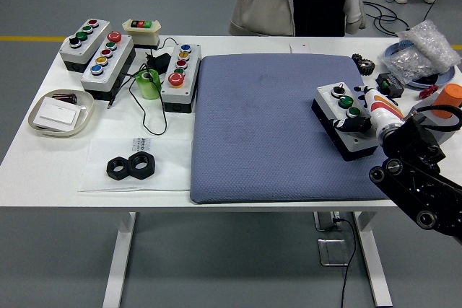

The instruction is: Pick up the button,place it on the desk,press the button,press the button

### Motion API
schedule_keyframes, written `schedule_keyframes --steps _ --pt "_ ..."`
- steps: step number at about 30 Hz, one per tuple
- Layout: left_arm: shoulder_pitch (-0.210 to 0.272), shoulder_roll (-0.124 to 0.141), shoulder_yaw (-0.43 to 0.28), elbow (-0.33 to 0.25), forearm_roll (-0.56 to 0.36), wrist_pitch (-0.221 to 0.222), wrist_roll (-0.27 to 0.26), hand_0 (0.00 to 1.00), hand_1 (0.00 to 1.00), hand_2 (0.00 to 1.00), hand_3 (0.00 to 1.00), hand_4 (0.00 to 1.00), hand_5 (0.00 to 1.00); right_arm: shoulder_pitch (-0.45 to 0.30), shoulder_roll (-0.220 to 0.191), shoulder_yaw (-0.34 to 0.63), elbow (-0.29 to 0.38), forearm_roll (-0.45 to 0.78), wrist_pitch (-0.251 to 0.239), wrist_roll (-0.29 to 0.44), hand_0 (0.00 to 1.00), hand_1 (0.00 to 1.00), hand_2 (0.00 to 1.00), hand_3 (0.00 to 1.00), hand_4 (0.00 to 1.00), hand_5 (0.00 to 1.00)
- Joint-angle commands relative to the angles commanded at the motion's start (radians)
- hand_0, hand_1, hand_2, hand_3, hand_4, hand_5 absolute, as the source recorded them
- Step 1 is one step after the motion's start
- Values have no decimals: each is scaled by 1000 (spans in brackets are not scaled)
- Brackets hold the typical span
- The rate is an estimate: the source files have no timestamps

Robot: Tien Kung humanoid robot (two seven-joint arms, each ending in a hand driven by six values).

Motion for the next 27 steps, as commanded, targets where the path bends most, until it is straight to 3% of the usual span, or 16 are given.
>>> schedule_keyframes --steps 3,4,9,10,20,27 --pt "0 1 -1 0 2 0 0 689 665 769 801 731 998 3 -1 -2 -5 -24 11 -9 746 610 661 830 916 205" --pt "0 1 -1 0 3 0 0 690 666 769 800 732 998 3 -1 -3 -5 -29 11 -10 568 492 558 763 903 204" --pt "1 1 -5 0 8 0 2 690 666 769 800 732 998 8 -9 -22 -4 -72 19 -21 568 492 558 763 903 204" --pt "1 1 -6 1 9 0 2 690 666 769 801 729 998 9 -10 -24 -4 -75 21 -21 493 438 525 733 892 205" --pt "0 0 0 1 -2 1 -2 690 666 769 801 728 998 15 -35 -61 22 -95 60 -3 444 393 491 710 883 201" --pt "-4 1 6 1 -12 2 -4 689 665 769 801 728 998 22 -82 -119 86 -39 89 92 441 377 475 692 866 187"
